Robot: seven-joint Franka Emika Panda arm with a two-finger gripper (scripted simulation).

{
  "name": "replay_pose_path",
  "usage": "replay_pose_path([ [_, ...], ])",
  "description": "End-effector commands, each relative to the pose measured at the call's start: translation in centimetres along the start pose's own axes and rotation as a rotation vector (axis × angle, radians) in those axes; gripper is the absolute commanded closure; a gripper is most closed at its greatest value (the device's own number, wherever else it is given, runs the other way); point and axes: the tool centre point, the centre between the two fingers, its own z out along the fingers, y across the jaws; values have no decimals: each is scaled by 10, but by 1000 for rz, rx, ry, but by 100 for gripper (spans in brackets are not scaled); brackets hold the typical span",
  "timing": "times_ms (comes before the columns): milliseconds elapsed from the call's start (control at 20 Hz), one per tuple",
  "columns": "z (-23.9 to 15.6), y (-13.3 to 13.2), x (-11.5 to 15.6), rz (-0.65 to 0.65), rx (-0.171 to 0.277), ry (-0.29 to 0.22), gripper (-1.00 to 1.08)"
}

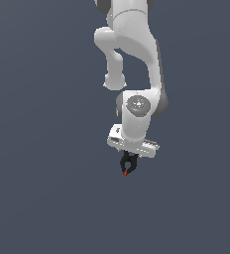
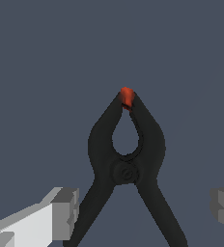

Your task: Pick up the object and move it to a goal position.

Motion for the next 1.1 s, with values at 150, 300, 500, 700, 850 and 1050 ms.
replay_pose_path([
  [150,9,-6,-1,28,-2,1,-92],
  [300,9,-6,-1,26,-3,0,-92],
  [500,15,-6,-1,27,-3,0,-92],
  [700,32,-6,-2,28,-3,1,-92],
  [850,48,-5,-2,29,-3,1,-92],
  [1050,59,-5,-2,30,-3,1,-92],
])
